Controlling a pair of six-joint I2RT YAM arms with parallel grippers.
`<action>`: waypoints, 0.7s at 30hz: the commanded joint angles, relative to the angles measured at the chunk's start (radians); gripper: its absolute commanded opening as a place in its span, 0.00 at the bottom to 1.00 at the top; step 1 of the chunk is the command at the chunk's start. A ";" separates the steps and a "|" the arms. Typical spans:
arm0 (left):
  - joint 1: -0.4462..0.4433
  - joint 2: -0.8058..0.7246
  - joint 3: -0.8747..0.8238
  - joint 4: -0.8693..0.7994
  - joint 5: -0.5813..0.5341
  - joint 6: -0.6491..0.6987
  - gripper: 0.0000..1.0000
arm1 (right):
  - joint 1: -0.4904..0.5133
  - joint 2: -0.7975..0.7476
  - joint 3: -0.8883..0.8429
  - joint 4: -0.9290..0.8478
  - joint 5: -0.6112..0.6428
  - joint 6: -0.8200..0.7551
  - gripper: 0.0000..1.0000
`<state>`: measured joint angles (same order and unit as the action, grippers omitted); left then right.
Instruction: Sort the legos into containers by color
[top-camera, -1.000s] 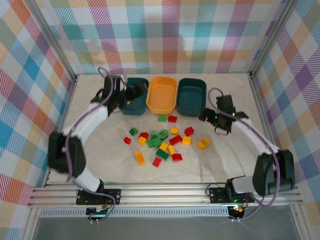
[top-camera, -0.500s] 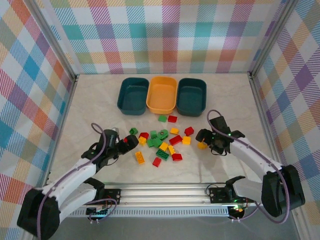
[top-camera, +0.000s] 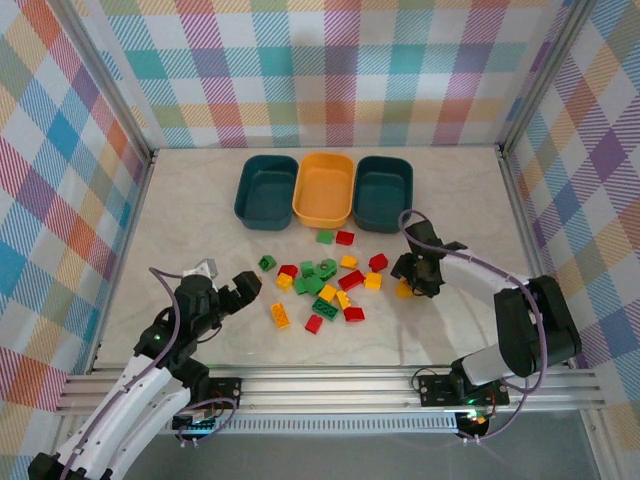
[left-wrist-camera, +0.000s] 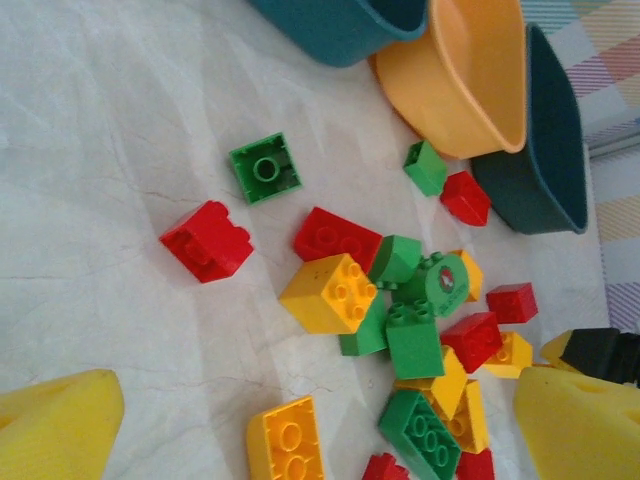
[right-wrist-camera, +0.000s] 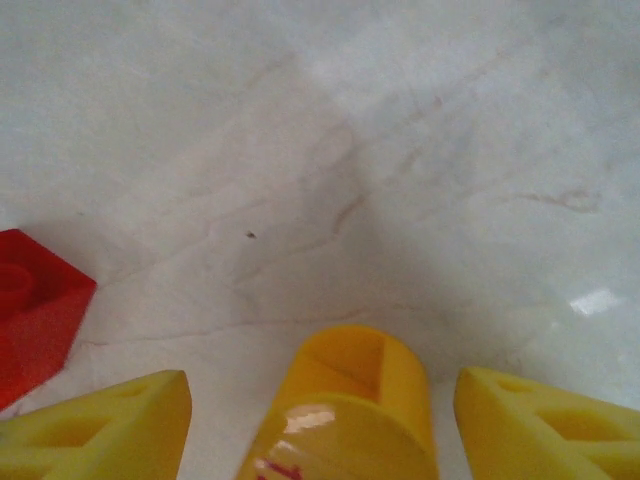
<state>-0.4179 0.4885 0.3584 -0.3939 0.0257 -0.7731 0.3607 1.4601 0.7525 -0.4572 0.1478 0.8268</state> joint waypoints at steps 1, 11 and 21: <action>-0.007 -0.002 -0.016 -0.042 -0.023 0.012 1.00 | 0.006 0.025 0.023 -0.017 0.025 -0.037 0.60; -0.006 0.031 0.010 -0.060 -0.053 0.043 1.00 | 0.009 0.043 0.019 -0.047 -0.030 -0.097 0.42; -0.005 0.054 0.025 -0.065 -0.069 0.047 1.00 | 0.014 0.018 0.104 -0.064 -0.063 -0.133 0.32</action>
<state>-0.4179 0.5423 0.3580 -0.4461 -0.0212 -0.7429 0.3664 1.4982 0.8104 -0.4973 0.1055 0.7170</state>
